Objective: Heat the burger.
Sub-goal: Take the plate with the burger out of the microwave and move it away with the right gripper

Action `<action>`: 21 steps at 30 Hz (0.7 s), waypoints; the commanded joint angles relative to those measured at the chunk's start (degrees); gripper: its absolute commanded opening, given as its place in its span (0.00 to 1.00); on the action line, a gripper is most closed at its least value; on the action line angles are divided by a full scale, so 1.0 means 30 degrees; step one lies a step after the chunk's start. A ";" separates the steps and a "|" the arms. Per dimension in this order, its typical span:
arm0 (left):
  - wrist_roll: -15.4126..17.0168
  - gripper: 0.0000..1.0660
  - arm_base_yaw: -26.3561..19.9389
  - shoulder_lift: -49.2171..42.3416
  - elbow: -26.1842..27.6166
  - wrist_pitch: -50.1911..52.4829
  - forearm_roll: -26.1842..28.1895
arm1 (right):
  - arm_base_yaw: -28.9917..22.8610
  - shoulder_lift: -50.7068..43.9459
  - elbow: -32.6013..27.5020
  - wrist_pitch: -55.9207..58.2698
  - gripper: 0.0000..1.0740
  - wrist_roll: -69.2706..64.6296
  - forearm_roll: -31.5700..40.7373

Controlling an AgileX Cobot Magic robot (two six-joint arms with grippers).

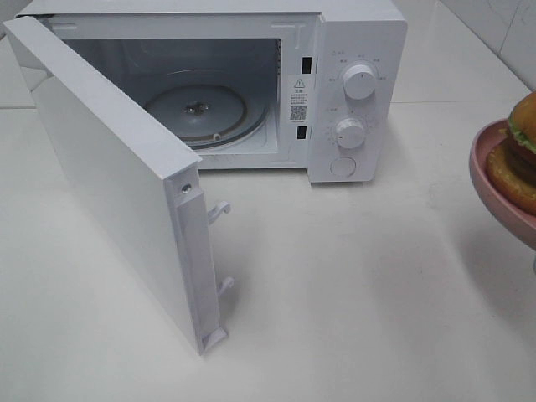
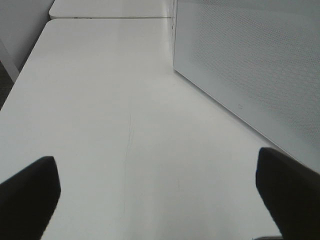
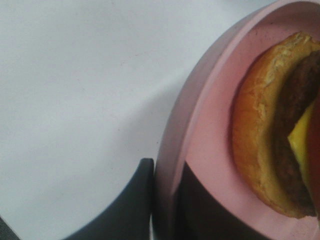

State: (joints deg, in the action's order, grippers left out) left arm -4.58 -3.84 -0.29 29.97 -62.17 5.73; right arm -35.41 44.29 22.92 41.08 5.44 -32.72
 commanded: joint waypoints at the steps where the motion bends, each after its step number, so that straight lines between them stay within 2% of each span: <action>1: 0.0076 0.94 0.0000 -0.0115 -0.0076 0.0229 0.0057 | 0.0019 0.0382 0.0191 -0.0076 0.01 -0.1604 -0.1623; 10: 0.0076 0.94 0.0000 -0.0115 -0.0076 0.0229 0.0057 | 0.0019 0.3247 0.0210 0.0802 0.01 -0.8652 -0.4144; 21: 0.0076 0.94 0.0000 -0.0115 -0.0076 0.0229 0.0057 | 0.0019 0.6742 0.0229 0.0802 0.01 -1.5584 -0.5653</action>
State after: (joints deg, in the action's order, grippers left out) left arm -4.58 -3.84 -0.29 29.97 -62.17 5.73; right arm -35.41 63.48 22.92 43.32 -37.64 -45.44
